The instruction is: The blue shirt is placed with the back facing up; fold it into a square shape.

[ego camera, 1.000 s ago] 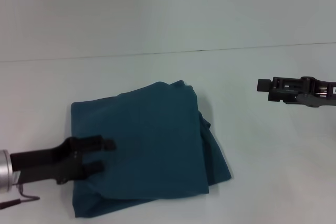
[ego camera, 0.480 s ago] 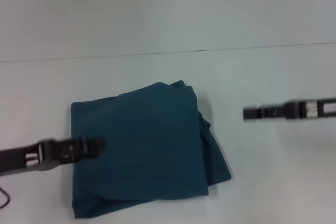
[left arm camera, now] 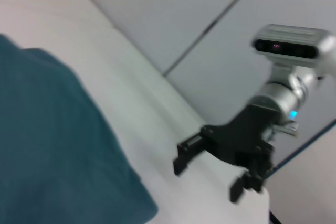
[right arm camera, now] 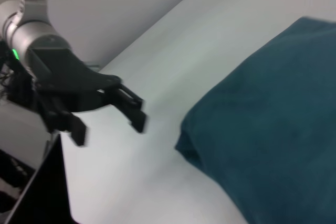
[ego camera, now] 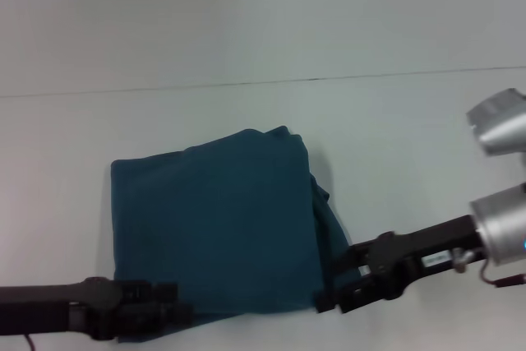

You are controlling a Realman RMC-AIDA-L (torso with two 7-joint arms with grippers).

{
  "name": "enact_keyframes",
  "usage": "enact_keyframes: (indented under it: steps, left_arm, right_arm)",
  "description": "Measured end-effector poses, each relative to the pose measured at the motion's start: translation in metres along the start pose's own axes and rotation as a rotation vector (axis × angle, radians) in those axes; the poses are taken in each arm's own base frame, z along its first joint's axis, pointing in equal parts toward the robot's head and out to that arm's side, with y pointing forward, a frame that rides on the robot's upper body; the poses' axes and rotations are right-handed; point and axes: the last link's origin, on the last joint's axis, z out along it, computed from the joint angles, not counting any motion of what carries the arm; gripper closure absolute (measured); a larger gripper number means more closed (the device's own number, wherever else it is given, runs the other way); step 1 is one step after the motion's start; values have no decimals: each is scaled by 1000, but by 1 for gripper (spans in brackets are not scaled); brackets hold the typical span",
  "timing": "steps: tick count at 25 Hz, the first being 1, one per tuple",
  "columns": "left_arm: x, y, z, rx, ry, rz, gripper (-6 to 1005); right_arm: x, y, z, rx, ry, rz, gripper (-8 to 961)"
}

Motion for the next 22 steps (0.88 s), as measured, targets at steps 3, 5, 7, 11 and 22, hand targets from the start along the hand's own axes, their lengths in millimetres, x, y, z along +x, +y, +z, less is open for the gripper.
enact_keyframes:
  steps: [3,5,7,11,22]
  left_arm:
    - [-1,-4,12,26,7,-19,259]
    - [-3,-6,18,41,-12,-15,260]
    - [-6,-8,22,49,-34,-7,262]
    - [-7,-9,22,58,-42,5,266]
    - [-6,-8,24,46,-47,6,264]
  right_arm:
    - [-2,6,18,-26,-4,9,68]
    - [-1,8,25,-39,1,13,68]
    - [0,9,30,-52,5,26,68]
    - [3,8,31,-58,3,41,68]
    - [6,7,29,-53,2,51,68]
